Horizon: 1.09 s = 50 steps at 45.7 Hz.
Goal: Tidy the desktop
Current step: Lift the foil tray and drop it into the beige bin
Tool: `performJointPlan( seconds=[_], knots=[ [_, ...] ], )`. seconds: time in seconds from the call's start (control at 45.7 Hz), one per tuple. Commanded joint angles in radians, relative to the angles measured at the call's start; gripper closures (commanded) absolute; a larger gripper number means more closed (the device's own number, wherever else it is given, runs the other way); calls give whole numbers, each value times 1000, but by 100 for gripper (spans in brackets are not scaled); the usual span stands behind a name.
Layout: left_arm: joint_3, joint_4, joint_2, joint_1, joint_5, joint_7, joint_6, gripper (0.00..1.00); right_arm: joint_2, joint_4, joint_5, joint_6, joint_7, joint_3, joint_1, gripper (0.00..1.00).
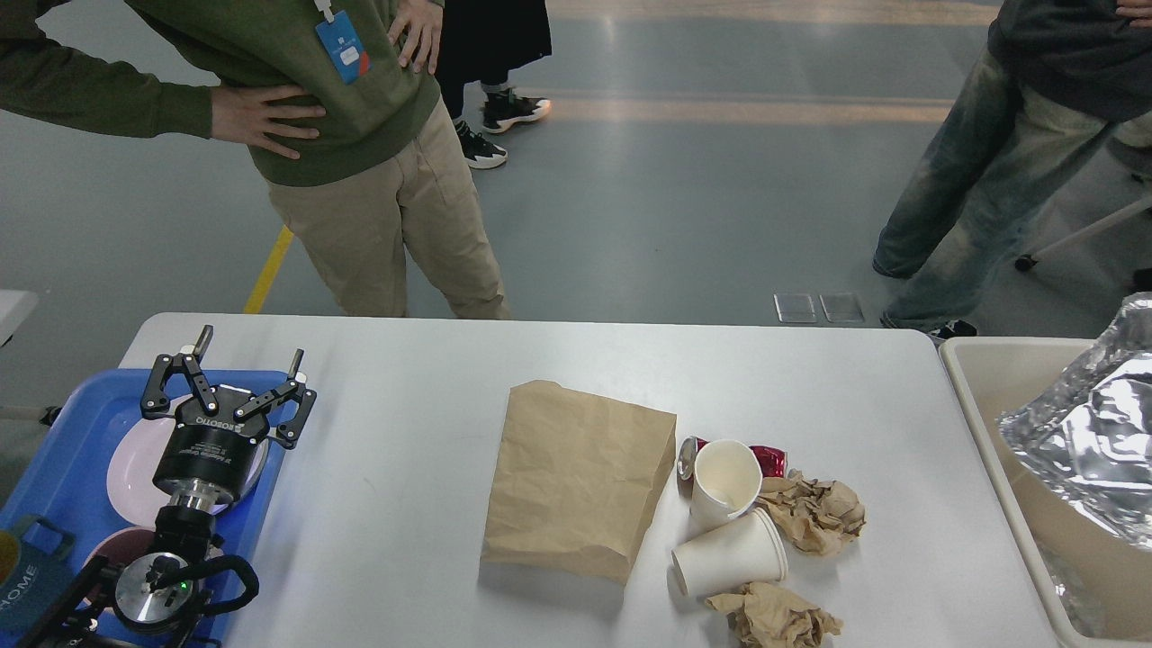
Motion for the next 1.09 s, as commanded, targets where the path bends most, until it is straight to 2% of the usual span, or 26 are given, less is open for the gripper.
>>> performJointPlan(
  seconds=[0.0, 0.088, 0.197, 0.372, 0.525, 0.7, 1.072],
  knots=[
    [0, 0, 0, 0, 0, 0, 2, 3, -86, -186, -1, -59, 2, 153, -257, 100],
    [0, 0, 0, 0, 0, -2, 2, 3, -116, -332, -3, -111, 1, 323, -501, 100],
    [0, 0, 0, 0, 0, -2, 2, 3, -81, -577, -1, -136, 2, 544, -800, 100],
    [0, 0, 0, 0, 0, 0, 2, 3, 87, -999, -3, -170, 4, 828, -1241, 100],
    [0, 0, 0, 0, 0, 0, 2, 3, 270, -1294, -3, -245, 7, 851, -1488, 100],
    [0, 0, -1, 0, 0, -2, 2, 3, 341, -1342, -3, -360, 4, 854, -1583, 100],
    [0, 0, 0, 0, 0, 0, 2, 3, 393, -1339, 0, -380, 2, 862, -1615, 100]
  ],
)
